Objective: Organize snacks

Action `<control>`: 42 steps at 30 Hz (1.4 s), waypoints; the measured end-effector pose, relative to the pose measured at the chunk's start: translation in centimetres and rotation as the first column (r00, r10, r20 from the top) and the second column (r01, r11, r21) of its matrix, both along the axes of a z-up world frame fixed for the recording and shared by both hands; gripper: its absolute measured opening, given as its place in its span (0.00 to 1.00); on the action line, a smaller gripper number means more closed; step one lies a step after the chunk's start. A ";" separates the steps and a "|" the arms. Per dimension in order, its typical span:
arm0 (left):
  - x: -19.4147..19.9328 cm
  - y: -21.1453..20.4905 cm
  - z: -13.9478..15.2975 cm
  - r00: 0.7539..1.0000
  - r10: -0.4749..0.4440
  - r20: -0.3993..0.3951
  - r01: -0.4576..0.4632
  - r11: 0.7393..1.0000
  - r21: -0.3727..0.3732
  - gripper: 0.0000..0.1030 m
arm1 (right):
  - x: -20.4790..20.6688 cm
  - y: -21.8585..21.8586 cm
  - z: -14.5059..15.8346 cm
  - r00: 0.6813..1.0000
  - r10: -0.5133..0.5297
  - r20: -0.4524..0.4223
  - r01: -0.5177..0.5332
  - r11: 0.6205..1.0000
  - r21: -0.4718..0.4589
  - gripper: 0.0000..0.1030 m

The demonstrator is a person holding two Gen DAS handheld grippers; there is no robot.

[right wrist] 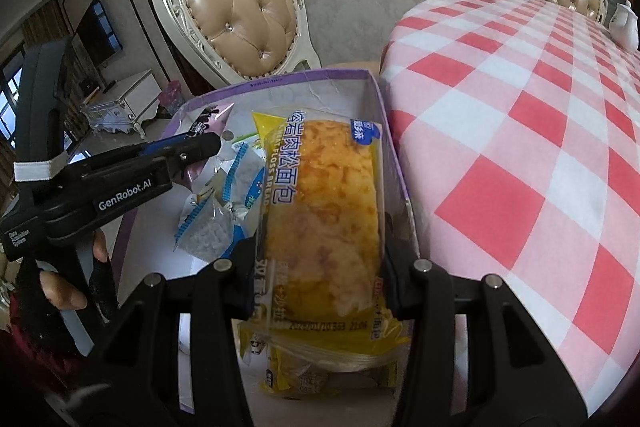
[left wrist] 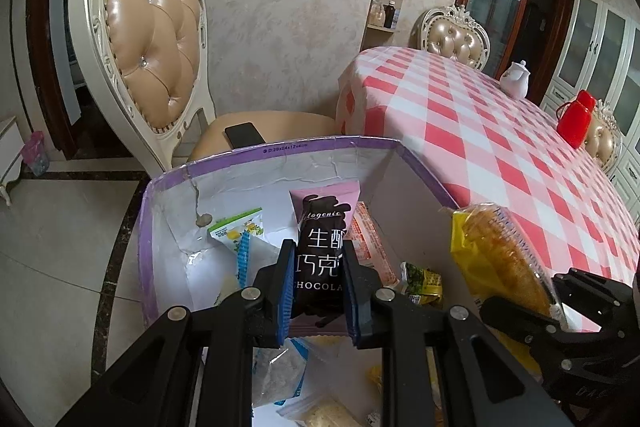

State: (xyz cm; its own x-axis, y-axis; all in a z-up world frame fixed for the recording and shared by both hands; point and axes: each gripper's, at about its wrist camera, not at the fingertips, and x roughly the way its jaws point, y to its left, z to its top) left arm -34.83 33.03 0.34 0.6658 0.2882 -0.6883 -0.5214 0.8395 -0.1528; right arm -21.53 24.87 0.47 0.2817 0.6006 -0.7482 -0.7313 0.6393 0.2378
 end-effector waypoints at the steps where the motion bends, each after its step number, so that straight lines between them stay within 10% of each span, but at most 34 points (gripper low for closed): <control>1: 0.0 0.0 0.0 1.000 0.002 0.002 -0.002 1.000 0.001 0.22 | 0.0 0.1 0.0 1.000 0.002 0.000 -0.002 1.000 0.000 0.49; 5: -0.4 0.5 0.3 0.999 0.028 0.015 -0.028 1.000 -0.011 0.25 | -0.3 0.2 0.2 1.000 0.009 -0.004 -0.009 1.000 0.010 0.54; 9: -1.5 1.7 1.2 0.995 0.055 0.079 -0.049 0.996 -0.069 0.90 | -0.6 -0.3 1.1 0.999 0.032 0.017 -0.033 0.999 0.041 0.72; 14: -3.4 2.1 4.3 0.978 0.021 0.208 -0.006 0.997 -0.073 1.00 | -0.5 -1.3 2.9 0.997 0.061 0.039 -0.063 0.996 0.062 0.81; 23: -5.9 -0.3 9.0 0.968 0.157 0.196 -0.194 0.962 0.191 1.00 | -1.6 -1.6 3.7 0.985 0.153 -0.074 -0.156 0.987 -0.028 0.88; 30: -2.3 0.3 4.6 0.994 0.080 -0.070 -0.079 0.997 0.012 1.00 | -1.2 -0.7 1.1 0.996 0.029 -0.080 -0.043 0.983 -0.180 0.88; 42: -0.5 -1.4 1.1 0.983 0.030 -0.184 -0.039 0.998 -0.045 1.00 | -1.2 -0.2 -0.3 0.998 0.010 -0.056 -0.025 0.963 -0.267 0.88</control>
State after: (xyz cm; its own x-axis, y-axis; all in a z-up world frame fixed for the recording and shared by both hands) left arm -35.34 31.63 1.48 0.5176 0.2724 -0.8111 -0.5730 0.8143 -0.0922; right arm -22.76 24.66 0.20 0.2280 0.3808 -0.8961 -0.7335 0.6724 0.0991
